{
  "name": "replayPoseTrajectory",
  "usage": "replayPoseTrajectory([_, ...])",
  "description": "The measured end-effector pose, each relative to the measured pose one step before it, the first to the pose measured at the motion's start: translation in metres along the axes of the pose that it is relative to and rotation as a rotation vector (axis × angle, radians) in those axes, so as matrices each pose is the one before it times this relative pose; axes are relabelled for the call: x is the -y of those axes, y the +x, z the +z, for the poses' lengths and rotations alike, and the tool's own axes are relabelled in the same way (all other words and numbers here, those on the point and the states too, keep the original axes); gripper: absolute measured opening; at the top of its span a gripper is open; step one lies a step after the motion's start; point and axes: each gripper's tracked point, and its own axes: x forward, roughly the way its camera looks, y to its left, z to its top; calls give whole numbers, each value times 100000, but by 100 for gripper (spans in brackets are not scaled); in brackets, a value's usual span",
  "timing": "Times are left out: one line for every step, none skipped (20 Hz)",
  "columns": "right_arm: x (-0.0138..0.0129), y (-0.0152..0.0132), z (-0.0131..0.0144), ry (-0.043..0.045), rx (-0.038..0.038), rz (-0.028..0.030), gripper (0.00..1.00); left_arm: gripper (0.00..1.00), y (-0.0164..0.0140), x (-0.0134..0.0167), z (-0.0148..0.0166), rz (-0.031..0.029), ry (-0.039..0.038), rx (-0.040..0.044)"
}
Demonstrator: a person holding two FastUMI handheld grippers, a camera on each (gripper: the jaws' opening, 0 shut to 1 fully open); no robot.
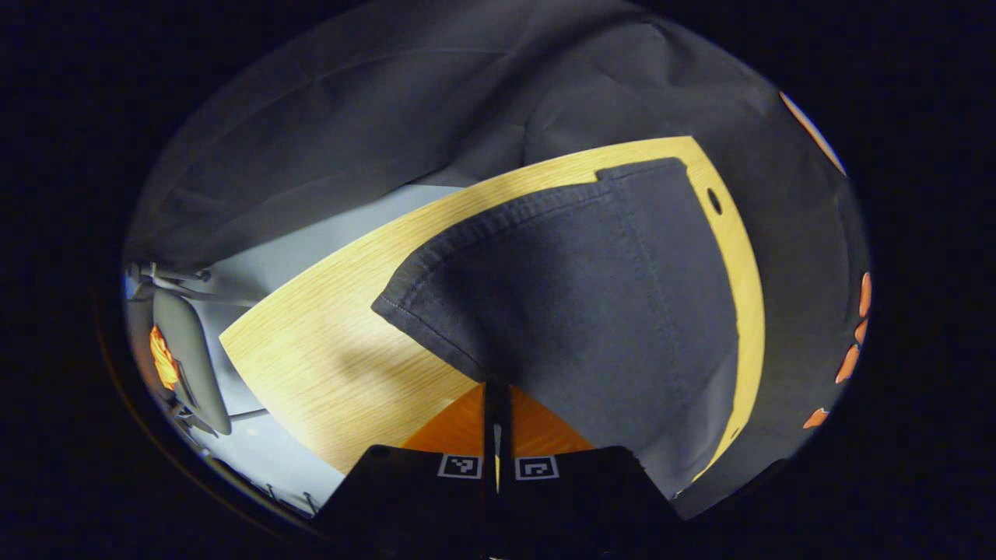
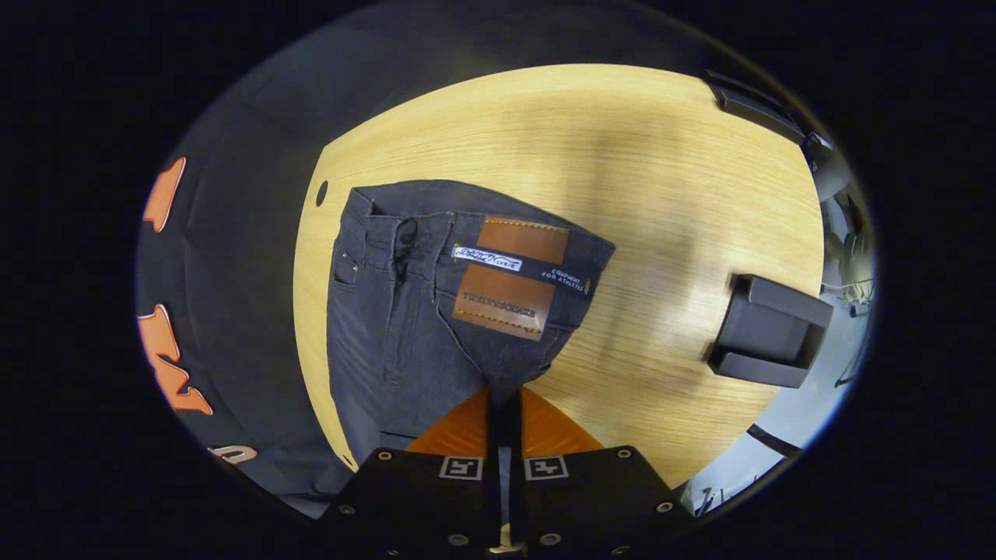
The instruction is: Grasp the waist and the cuffs of the jeans and fold them to make the two legs overlap; first hold the waist and fold one-third of the jeans toward the cuffs, then hold the cuffs and fold the remaining one-third in the same direction to finish folding.
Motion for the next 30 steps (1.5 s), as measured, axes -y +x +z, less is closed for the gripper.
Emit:
replayPoseTrajectory([-537, -303, 42, -2487, 376, 395, 5, 1, -643, 376, 328, -2200, 539, 966])
replayPoseTrajectory([-1076, -374, 66, -2234, 158, 1564, 5, 1, -648, 559, 333, -2286, 473, 1005])
replayPoseTrajectory([-906, -271, 193, -1194, 61, 1408, 5, 1, -524, 733, 523, -2216, 445, 1619])
replayPoseTrajectory([-653, -337, 88, -12, -90, 1854, 5, 1, -259, 675, 488, -1533, 161, 622])
replayPoseTrajectory([-701, -306, 48, 611, -647, 1485, 5, 1, -109, 705, 498, -1477, 1295, 741])
replayPoseTrajectory([-485, -256, 72, 122, -467, 971, 5, 1, -3, 420, 374, -443, 1730, 510])
replayPoseTrajectory([-452, -223, 248, 121, 94, 269, 5, 1, 57, 602, 183, -396, 2223, -86])
replayPoseTrajectory([-514, -286, 197, -313, 78, 501, 5, 1, -41, 807, 316, -368, 1731, 225])
replayPoseTrajectory([-655, -282, 195, -241, 542, 403, 5, 1, -58, 952, 297, -723, 2050, 128])
replayPoseTrajectory([-354, -274, 81, -607, 234, -736, 5, 1, 94, 953, 525, -556, 2318, 400])
replayPoseTrajectory([-258, -149, 171, -434, 106, -1536, 5, 1, -28, 756, 573, -135, 1844, 889])
replayPoseTrajectory([-459, -106, 281, -458, 271, -582, 5, 1, -82, 784, 606, -555, 1152, 237])
replayPoseTrajectory([-703, -133, 190, -466, 224, 676, 5, 1, -88, 957, 631, -906, 1021, 865])
replayPoseTrajectory([-882, -201, 342, -601, 480, 1497, 5, 1, -91, 923, 902, -981, 1429, 770])
replayPoseTrajectory([-916, -226, 419, -905, 890, 1485, 5, 1, 74, 510, 527, -105, 1168, 1102])
replayPoseTrajectory([-676, -31, 351, -1254, 452, 850, 5, 1, 201, 410, 804, 499, 1830, 801])
replayPoseTrajectory([-610, 196, 396, -1017, -5, 368, 5, 1, 465, 211, 598, 967, 1863, 111])
replayPoseTrajectory([-548, 188, 246, 282, 63, 140, 5, 1, 521, 217, 290, 1334, 1192, -247])
replayPoseTrajectory([-717, 269, 264, -20, -729, 602, 5, 1, 509, 168, 200, 1270, 1774, -672])
replayPoseTrajectory([-511, 165, 220, 55, 263, -127, 5, 1, 350, 349, 497, 413, 584, 721])
replayPoseTrajectory([-619, 256, 298, -2057, -287, -110, 5, 1, 217, 536, 593, -109, 438, 602])
replayPoseTrajectory([-629, 139, 344, -1562, 630, 153, 5, 1, 254, 512, 590, 101, -448, 455])
replayPoseTrajectory([-682, 304, 287, -1198, -611, 371, 5, 1, 335, 263, 445, 425, 1186, -116])
replayPoseTrajectory([-715, 153, 338, 396, 372, 707, 5, 1, 252, 439, 780, 492, 1245, 693])
replayPoseTrajectory([-697, 488, 361, 89, -387, 523, 5, 1, 530, 573, 648, 18, 1117, 995])
replayPoseTrajectory([-439, 391, 397, -355, 305, 24, 5, 1, 399, 710, 913, -73, 968, 1249])
replayPoseTrajectory([-431, 549, 361, -310, -268, -162, 5, 1, 782, 485, 496, 424, 641, 411])
replayPoseTrajectory([-417, 577, 209, -507, -433, -199, 5, 1, 696, 678, 661, 407, 1156, 456])
replayPoseTrajectory([-330, 469, 354, -406, 31, -437, 5, 1, 652, 585, 481, 1803, 1626, 187])
replayPoseTrajectory([-305, 559, 256, -386, -924, 13, 5, 1, 659, 514, 739, 906, 1986, 1060])
